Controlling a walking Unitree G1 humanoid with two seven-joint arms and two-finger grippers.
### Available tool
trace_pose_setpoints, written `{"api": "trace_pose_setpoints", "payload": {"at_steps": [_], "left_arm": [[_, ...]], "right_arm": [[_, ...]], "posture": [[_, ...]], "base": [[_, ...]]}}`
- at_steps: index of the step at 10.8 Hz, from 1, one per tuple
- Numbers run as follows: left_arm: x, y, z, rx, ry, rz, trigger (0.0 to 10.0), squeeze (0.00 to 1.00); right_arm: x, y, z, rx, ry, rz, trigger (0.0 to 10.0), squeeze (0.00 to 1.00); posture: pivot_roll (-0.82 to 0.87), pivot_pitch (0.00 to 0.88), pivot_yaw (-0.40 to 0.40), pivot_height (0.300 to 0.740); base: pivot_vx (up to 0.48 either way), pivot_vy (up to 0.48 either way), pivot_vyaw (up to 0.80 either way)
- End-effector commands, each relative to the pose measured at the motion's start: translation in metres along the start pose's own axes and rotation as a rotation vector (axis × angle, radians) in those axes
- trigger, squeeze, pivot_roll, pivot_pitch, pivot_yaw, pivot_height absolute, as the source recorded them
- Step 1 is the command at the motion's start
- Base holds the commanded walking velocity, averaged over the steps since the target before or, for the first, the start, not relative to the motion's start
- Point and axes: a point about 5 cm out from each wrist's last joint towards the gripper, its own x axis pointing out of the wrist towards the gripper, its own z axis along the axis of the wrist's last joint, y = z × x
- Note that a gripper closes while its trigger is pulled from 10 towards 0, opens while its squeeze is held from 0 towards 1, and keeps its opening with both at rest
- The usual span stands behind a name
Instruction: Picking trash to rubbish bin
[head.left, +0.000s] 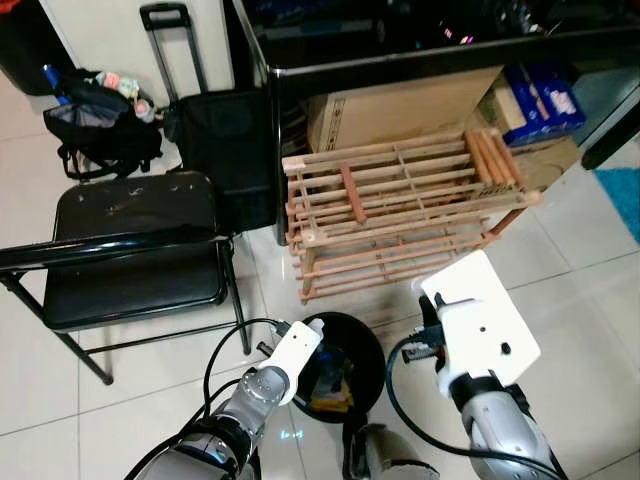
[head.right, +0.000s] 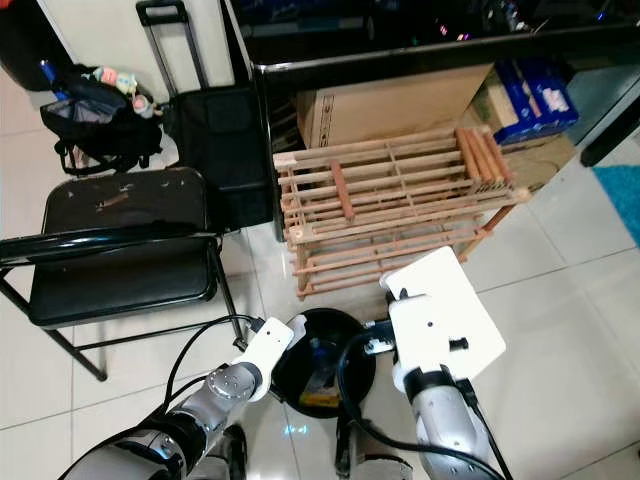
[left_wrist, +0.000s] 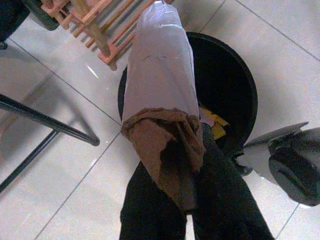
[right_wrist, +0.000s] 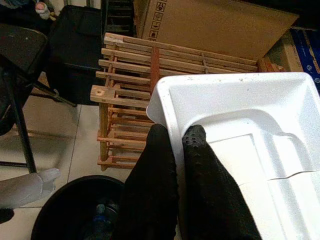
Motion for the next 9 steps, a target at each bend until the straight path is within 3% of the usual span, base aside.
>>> {"api": "trace_pose_setpoints", "payload": {"at_steps": [1,2,3,5,6,8,9], "left_arm": [[-0.0006,-0.0096,-0.0081,0.017,0.028,-0.038,0.2,0.00],[-0.0006,-0.0097,-0.0089,0.028,0.034,-0.038,1.4,0.00],[-0.0008,-0.0095,-0.0097,0.038,0.037,-0.035,3.3,0.00],[-0.0014,-0.0099,-0.0118,0.044,0.032,-0.030,5.1,0.00],[-0.0018,-0.0105,-0.0130,0.043,0.029,-0.032,10.0,0.00],[-0.0017,-0.0117,-0.0123,0.044,0.023,-0.038,10.0,0.00],[-0.0017,-0.0121,-0.0123,0.045,0.021,-0.040,10.0,0.78]], "right_arm": [[-0.0059,-0.0015,-0.0001,-0.009,0.016,-0.001,10.0,0.00],[-0.0077,-0.0030,-0.0011,-0.014,0.025,-0.008,10.0,0.00],[-0.0087,-0.0043,-0.0017,-0.017,0.031,-0.014,10.0,0.00],[-0.0097,-0.0047,0.0011,-0.026,0.030,-0.011,10.0,0.00],[-0.0108,-0.0070,0.0014,-0.034,0.033,-0.011,10.0,0.00],[-0.0123,-0.0099,0.0019,-0.037,0.037,-0.019,10.0,0.00],[-0.0127,-0.0098,0.0023,-0.037,0.038,-0.020,10.0,0.00]], "posture": [[-0.10,0.297,-0.053,0.740],[-0.10,0.297,-0.053,0.740],[-0.11,0.296,-0.054,0.740],[-0.12,0.298,-0.064,0.740],[-0.12,0.300,-0.066,0.740],[-0.13,0.303,-0.067,0.740],[-0.13,0.303,-0.067,0.740]], "base": [[0.000,0.000,0.00],[0.000,0.000,0.00],[0.000,0.000,0.00],[0.000,0.000,0.00],[0.000,0.000,0.00],[0.000,0.000,0.00],[0.000,0.000,0.00]]}}
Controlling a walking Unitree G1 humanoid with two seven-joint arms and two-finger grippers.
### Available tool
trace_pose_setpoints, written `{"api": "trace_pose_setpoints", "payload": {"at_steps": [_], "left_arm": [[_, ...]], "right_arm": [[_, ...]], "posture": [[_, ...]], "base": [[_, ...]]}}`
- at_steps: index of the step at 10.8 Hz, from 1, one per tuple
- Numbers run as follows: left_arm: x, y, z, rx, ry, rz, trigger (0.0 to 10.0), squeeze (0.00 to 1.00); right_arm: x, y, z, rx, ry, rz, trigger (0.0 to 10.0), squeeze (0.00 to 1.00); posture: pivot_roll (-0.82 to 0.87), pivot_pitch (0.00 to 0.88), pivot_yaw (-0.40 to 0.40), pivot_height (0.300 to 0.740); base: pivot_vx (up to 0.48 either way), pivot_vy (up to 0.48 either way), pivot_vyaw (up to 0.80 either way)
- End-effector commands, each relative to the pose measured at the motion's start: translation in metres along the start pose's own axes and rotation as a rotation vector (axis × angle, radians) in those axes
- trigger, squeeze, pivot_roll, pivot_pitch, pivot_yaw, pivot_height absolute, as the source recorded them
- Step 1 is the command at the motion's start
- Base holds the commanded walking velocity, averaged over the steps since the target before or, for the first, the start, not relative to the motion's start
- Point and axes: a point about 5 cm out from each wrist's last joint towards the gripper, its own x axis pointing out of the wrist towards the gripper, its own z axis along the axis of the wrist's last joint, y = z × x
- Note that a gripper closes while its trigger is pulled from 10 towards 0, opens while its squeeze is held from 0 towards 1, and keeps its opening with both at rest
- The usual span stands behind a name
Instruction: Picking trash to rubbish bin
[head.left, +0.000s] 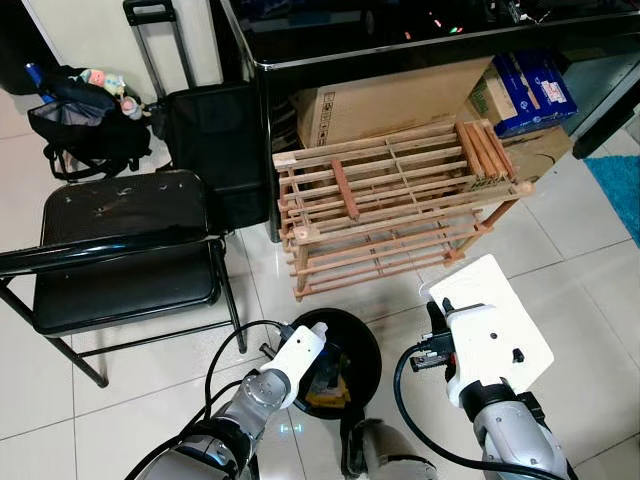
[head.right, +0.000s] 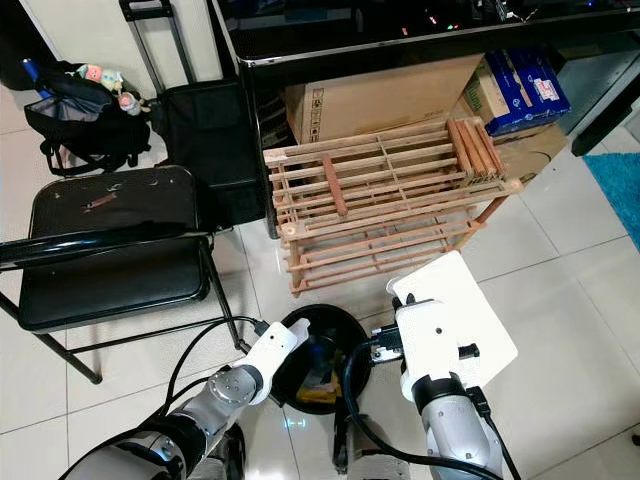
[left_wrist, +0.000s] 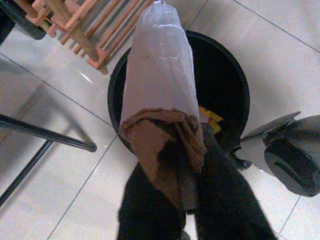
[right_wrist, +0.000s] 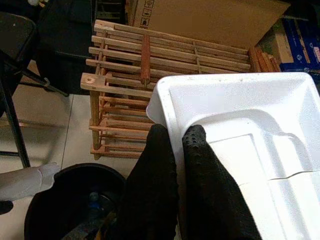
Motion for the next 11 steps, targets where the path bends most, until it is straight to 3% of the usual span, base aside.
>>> {"api": "trace_pose_setpoints", "payload": {"at_steps": [1,11], "left_arm": [[-0.0013,-0.0101,-0.0097,-0.008,0.024,-0.034,10.0,1.00],[0.0007,-0.0169,-0.0014,-0.004,-0.009,-0.053,10.0,1.00]], "right_arm": [[-0.0047,-0.0035,-0.0003,-0.015,0.017,-0.015,10.0,0.00],[-0.0023,-0.0048,0.0015,-0.023,0.016,-0.014,10.0,0.00]], "posture": [[-0.13,0.305,-0.066,0.740],[-0.14,0.303,-0.067,0.740]], "base": [[0.000,0.000,0.00],[0.000,0.000,0.00]]}}
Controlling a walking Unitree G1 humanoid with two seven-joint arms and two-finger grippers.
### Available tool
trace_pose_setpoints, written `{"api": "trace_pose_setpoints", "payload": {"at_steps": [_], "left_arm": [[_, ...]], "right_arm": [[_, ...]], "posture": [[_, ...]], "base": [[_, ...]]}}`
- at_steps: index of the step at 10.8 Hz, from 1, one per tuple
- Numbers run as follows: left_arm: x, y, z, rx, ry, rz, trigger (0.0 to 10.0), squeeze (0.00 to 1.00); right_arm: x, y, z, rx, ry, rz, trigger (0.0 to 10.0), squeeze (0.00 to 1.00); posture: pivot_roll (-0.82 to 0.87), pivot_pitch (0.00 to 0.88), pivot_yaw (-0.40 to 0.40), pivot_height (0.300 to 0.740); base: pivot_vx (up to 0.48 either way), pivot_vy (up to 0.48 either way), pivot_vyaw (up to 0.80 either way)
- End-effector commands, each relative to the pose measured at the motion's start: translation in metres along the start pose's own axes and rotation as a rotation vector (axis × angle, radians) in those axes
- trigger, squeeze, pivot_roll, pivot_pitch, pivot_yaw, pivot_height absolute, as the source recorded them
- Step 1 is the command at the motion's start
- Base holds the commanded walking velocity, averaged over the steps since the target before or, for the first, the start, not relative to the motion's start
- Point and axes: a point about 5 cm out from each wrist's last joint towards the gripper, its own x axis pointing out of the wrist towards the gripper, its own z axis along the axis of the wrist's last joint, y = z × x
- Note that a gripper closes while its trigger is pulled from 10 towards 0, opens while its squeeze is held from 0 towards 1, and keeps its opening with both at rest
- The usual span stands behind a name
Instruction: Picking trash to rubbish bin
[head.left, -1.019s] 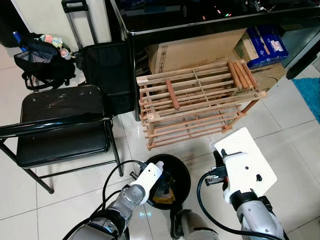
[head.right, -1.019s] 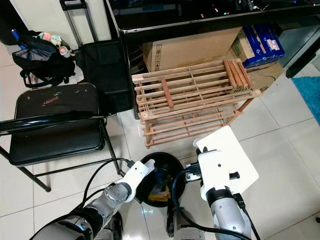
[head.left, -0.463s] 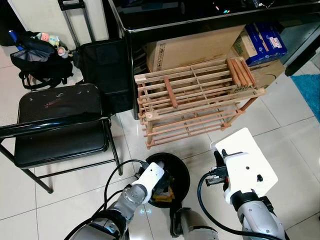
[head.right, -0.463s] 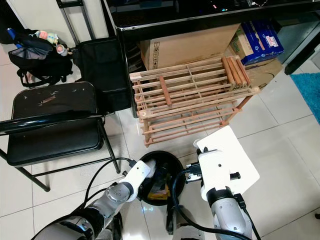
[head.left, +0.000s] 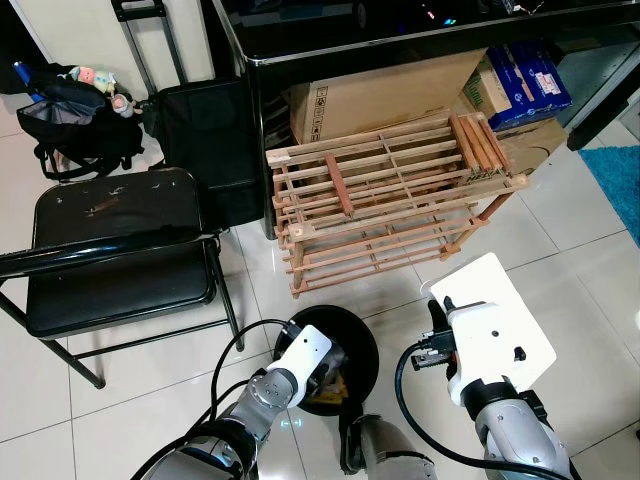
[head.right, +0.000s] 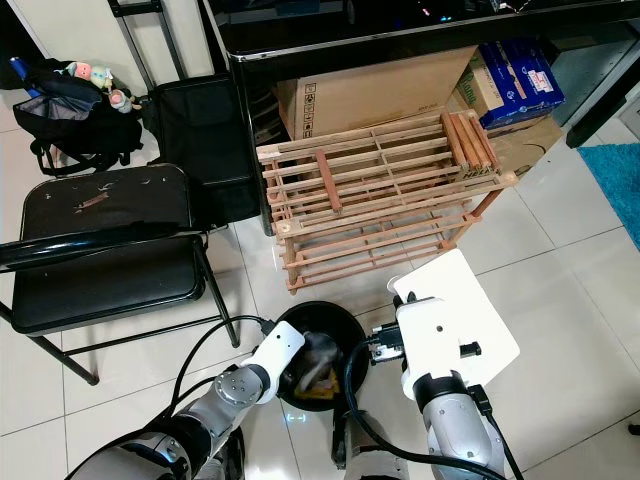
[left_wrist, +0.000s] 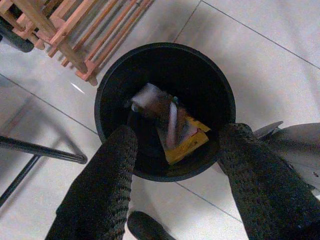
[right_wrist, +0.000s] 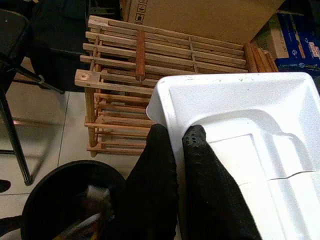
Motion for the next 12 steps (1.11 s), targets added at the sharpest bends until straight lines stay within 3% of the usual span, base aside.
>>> {"api": "trace_pose_setpoints", "payload": {"at_steps": [1,4,5,6,7,8,9,10,11,12], "left_arm": [[-0.001,-0.009,-0.008,-0.001,0.024,-0.032,10.0,1.00],[-0.001,-0.002,-0.005,0.007,0.015,-0.005,10.0,1.00],[-0.002,0.008,-0.003,0.010,-0.002,0.031,10.0,0.00],[-0.004,0.017,-0.004,-0.003,-0.012,0.055,10.0,0.00],[-0.007,0.027,-0.007,-0.015,-0.037,0.069,10.0,0.25],[-0.013,0.039,-0.010,-0.043,-0.063,0.093,10.0,1.00],[-0.014,0.041,-0.011,-0.050,-0.070,0.095,10.0,1.00],[-0.022,0.056,-0.014,-0.070,-0.115,0.134,10.0,1.00],[-0.024,0.060,-0.014,-0.079,-0.131,0.140,10.0,1.00],[-0.035,0.067,-0.008,-0.046,-0.208,0.142,10.0,1.00]], "right_arm": [[-0.003,-0.004,-0.002,-0.016,0.015,-0.013,10.0,0.00],[0.003,-0.005,-0.001,-0.023,0.006,-0.005,10.0,0.00],[0.011,-0.004,-0.002,-0.028,-0.002,0.015,10.0,0.00],[0.020,-0.004,-0.004,-0.037,-0.010,0.038,10.0,0.00],[0.031,-0.005,-0.011,-0.093,-0.008,0.072,10.0,0.00],[0.042,-0.006,-0.022,-0.127,0.011,0.101,10.0,0.00],[0.044,-0.005,-0.024,-0.139,0.013,0.109,10.0,0.00],[0.061,0.000,-0.038,-0.156,0.035,0.159,10.0,0.00],[0.067,0.003,-0.043,-0.158,0.044,0.179,10.0,0.00],[0.084,0.013,-0.056,-0.143,0.070,0.226,10.0,0.00]], "posture": [[-0.14,0.302,-0.068,0.740],[-0.11,0.286,-0.069,0.740],[-0.05,0.275,-0.073,0.740],[-0.02,0.271,-0.077,0.740],[0.04,0.269,-0.083,0.740],[0.08,0.267,-0.091,0.740],[0.08,0.267,-0.091,0.740],[0.17,0.264,-0.105,0.740],[0.20,0.266,-0.110,0.740],[0.27,0.272,-0.119,0.740]], "base": [[0.000,0.000,0.00],[0.000,0.000,0.00],[0.000,0.000,0.00],[0.000,0.000,0.00],[0.000,0.000,0.00],[0.000,0.000,0.00],[0.000,0.000,0.00],[0.000,0.000,0.00],[0.000,0.000,0.00],[0.000,0.000,0.00]]}}
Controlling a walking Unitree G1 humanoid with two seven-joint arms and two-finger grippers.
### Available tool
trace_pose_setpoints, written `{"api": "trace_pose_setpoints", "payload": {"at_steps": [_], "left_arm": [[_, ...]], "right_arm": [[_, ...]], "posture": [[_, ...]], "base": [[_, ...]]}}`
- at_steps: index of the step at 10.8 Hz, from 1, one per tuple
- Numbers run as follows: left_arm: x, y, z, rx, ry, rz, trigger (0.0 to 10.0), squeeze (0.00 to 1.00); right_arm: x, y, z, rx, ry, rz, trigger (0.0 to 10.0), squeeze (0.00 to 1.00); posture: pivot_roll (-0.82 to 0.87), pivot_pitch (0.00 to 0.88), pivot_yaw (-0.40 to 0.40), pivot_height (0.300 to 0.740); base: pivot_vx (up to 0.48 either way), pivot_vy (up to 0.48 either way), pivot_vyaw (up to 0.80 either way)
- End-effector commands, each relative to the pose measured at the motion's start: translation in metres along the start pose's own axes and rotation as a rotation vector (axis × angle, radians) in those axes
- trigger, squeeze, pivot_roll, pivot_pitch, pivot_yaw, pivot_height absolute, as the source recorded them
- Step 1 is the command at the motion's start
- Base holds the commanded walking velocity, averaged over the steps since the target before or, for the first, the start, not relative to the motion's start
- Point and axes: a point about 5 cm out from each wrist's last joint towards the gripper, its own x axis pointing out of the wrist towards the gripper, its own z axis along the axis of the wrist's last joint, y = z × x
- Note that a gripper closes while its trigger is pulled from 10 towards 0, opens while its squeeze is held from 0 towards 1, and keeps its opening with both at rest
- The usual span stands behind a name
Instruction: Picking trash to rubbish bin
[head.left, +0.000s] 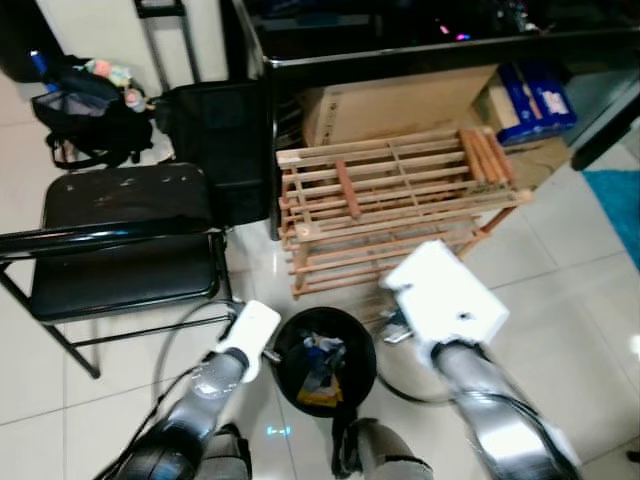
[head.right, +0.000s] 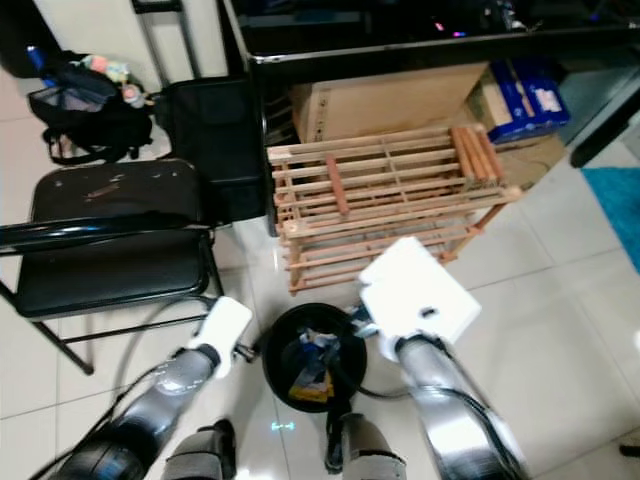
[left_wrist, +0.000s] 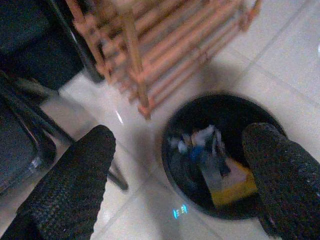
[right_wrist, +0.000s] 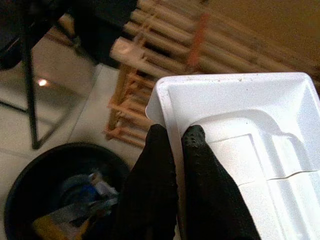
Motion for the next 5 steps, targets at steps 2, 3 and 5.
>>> {"api": "trace_pose_setpoints", "payload": {"at_steps": [2,3,5], "left_arm": [[-0.010,0.002,0.003,-0.022,-0.026,0.002,10.0,1.00],[-0.016,0.005,0.006,-0.030,-0.044,0.013,10.0,1.00],[-0.035,0.007,0.009,-0.052,-0.051,0.014,10.0,1.00]], "right_arm": [[0.005,0.013,-0.022,-0.004,0.059,0.054,10.0,0.00],[0.009,0.017,-0.029,-0.001,0.079,0.073,10.0,0.00],[0.016,0.031,-0.048,0.014,0.148,0.110,10.0,0.00]], "posture": [[0.33,0.281,-0.126,0.740],[0.36,0.289,-0.127,0.740],[0.41,0.304,-0.131,0.740]], "base": [[0.000,0.000,0.00],[0.000,0.000,0.00],[0.000,0.000,0.00]]}}
